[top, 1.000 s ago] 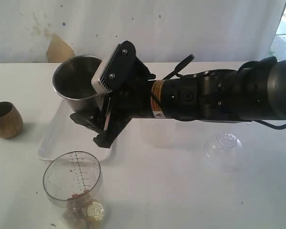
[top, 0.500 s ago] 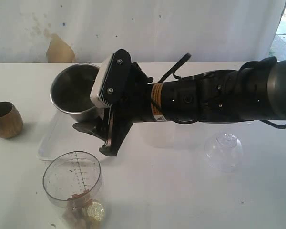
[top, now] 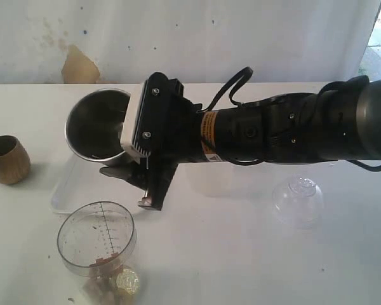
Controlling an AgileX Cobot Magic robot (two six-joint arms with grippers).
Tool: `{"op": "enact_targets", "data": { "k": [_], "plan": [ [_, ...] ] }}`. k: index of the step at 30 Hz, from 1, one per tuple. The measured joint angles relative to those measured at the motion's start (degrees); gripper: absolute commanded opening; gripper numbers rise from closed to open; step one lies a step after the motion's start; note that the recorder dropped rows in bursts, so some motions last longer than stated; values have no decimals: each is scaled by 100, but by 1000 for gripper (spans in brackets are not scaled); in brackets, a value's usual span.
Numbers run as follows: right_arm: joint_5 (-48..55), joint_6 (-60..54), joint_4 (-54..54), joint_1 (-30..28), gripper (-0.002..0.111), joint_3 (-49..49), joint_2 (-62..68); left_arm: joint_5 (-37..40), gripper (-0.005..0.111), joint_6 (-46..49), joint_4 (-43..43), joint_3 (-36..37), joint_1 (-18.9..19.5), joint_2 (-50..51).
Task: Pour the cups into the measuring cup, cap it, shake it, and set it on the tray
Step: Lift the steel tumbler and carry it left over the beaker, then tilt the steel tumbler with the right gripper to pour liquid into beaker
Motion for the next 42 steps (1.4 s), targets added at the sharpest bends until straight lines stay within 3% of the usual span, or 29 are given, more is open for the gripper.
{"op": "enact_targets", "data": {
  "k": [42],
  "plan": [
    [0,-1660,-123,0,0,0,0,0,1,0,0,0,0,0]
  ]
}}
